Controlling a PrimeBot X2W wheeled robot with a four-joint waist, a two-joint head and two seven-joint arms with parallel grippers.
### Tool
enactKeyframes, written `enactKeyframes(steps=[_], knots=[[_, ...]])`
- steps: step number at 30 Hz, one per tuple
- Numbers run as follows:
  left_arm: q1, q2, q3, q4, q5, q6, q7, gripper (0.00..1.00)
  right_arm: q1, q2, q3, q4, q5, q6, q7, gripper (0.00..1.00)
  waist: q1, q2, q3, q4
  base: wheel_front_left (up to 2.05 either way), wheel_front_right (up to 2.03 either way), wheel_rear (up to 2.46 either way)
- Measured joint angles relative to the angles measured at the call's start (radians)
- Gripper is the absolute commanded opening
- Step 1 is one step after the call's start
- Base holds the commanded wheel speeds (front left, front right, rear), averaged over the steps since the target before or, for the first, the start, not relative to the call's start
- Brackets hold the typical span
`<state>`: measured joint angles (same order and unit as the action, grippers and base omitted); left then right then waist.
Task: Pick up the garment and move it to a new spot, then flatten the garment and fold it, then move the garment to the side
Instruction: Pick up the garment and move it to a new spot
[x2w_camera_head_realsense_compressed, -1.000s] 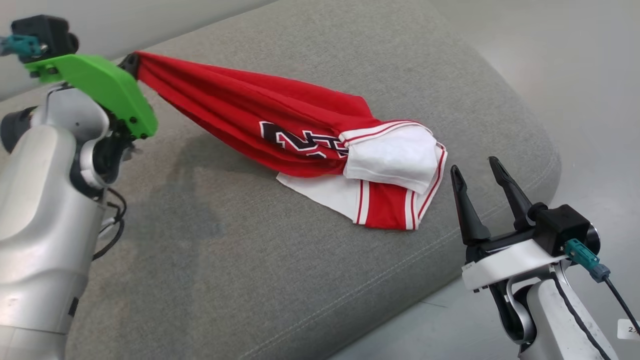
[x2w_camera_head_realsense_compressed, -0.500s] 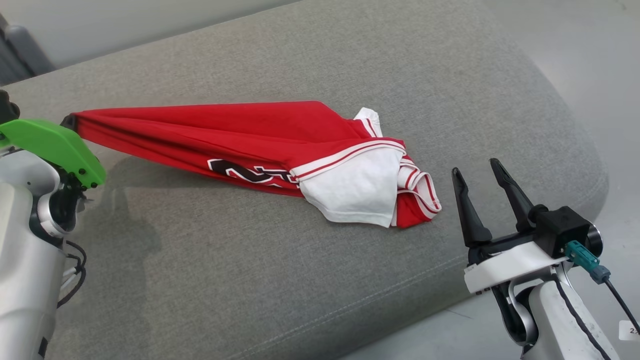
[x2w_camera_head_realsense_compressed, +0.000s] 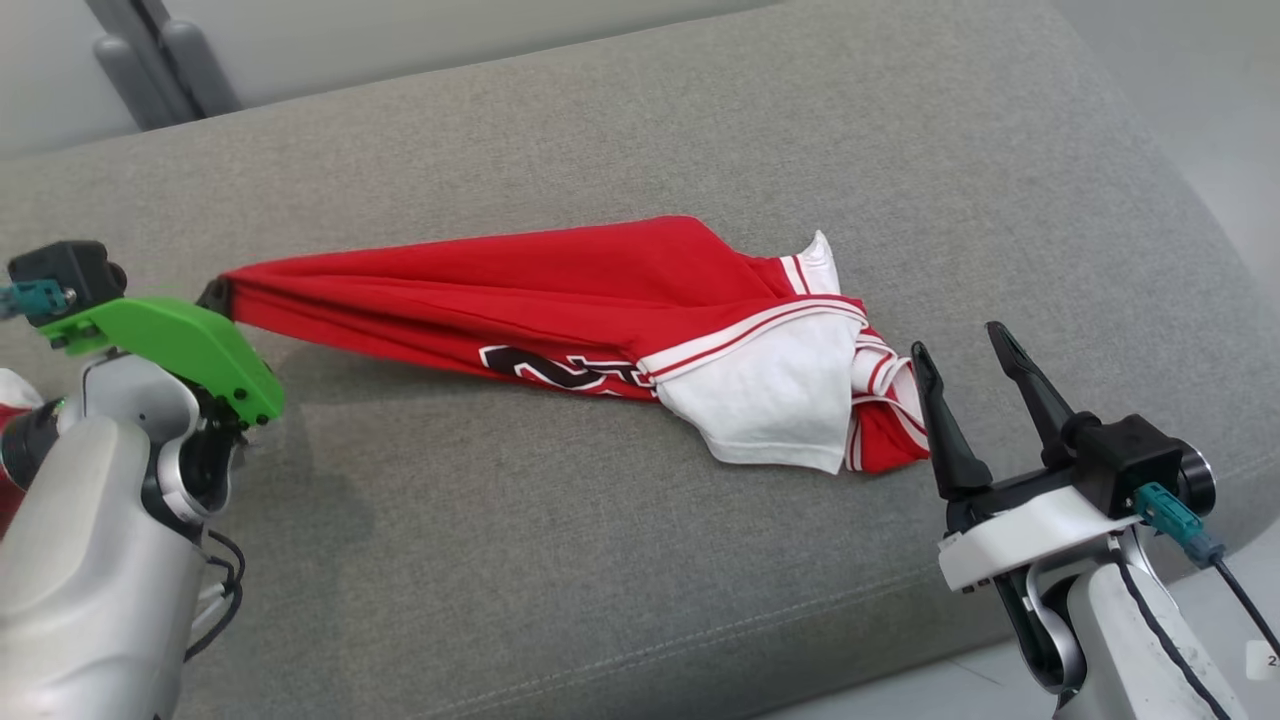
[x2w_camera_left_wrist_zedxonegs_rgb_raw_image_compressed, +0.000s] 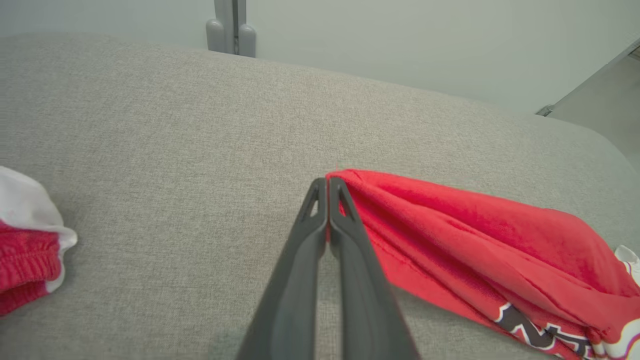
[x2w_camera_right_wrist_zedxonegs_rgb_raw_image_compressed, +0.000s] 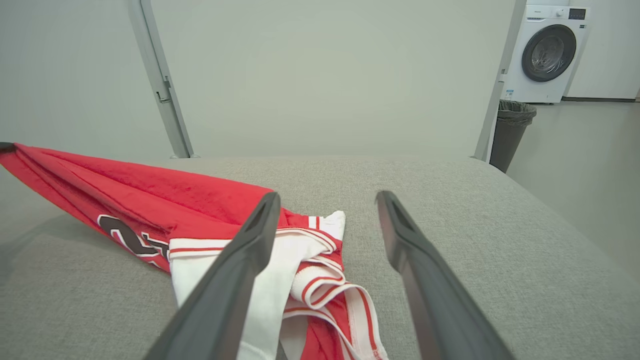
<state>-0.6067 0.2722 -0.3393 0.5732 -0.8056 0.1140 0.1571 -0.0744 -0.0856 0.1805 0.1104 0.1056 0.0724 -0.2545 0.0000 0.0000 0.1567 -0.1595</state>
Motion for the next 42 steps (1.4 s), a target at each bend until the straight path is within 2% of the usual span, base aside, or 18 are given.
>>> enactKeyframes(steps=[1,2,6,12,17,23,30,34,42], knots=[[0.011,-0.002,-0.003,0.0,0.0,-0.001,0.0,0.97,0.0,-0.002,0.0,0.002,0.0,0.001,0.0,1.0,0.0,0.0,-0.004,0.006,0.0,0.0,0.0],[0.022,-0.006,-0.004,0.0,-0.001,-0.003,-0.002,1.0,0.0,-0.004,0.0,0.003,-0.001,0.001,0.0,1.0,0.0,0.0,-0.009,0.012,0.0,0.0,0.0],[0.055,-0.02,0.027,-0.007,-0.047,-0.009,-0.038,1.0,0.001,-0.01,0.0,0.012,-0.001,0.001,0.0,1.0,0.0,0.0,-0.028,0.03,0.0,0.0,0.0],[0.102,-0.027,0.069,-0.051,-0.06,-0.02,-0.128,1.0,0.018,-0.022,-0.006,0.017,-0.003,0.007,0.0,1.0,0.0,0.0,-0.062,0.05,0.0,0.0,0.0],[0.176,-0.001,0.025,-0.103,0.009,-0.042,-0.203,1.0,0.035,-0.043,-0.022,0.015,-0.009,0.007,0.0,1.0,0.0,0.0,-0.093,0.066,0.0,0.0,0.0],[0.289,-0.002,-0.002,-0.147,0.04,-0.043,-0.274,1.0,0.073,-0.061,-0.053,0.014,-0.009,0.005,0.0,1.0,0.0,0.0,-0.128,0.083,0.0,0.0,0.0],[0.445,0.01,-0.076,-0.241,0.161,-0.039,-0.382,1.0,0.142,-0.081,-0.09,-0.005,-0.007,-0.004,0.0,1.0,0.0,0.0,-0.163,0.132,0.0,0.0,0.0],[0.53,0.042,-0.06,-0.271,0.183,-0.025,-0.393,1.0,0.171,-0.081,-0.104,-0.007,0.003,-0.009,0.0,1.0,0.0,0.0,-0.18,0.15,0.0,0.0,0.0],[0.64,0.056,-0.007,-0.357,0.207,-0.014,-0.405,1.0,0.239,-0.085,-0.14,-0.022,0.018,-0.021,0.0,1.0,0.0,0.0,-0.2,0.176,0.0,0.0,0.0]])
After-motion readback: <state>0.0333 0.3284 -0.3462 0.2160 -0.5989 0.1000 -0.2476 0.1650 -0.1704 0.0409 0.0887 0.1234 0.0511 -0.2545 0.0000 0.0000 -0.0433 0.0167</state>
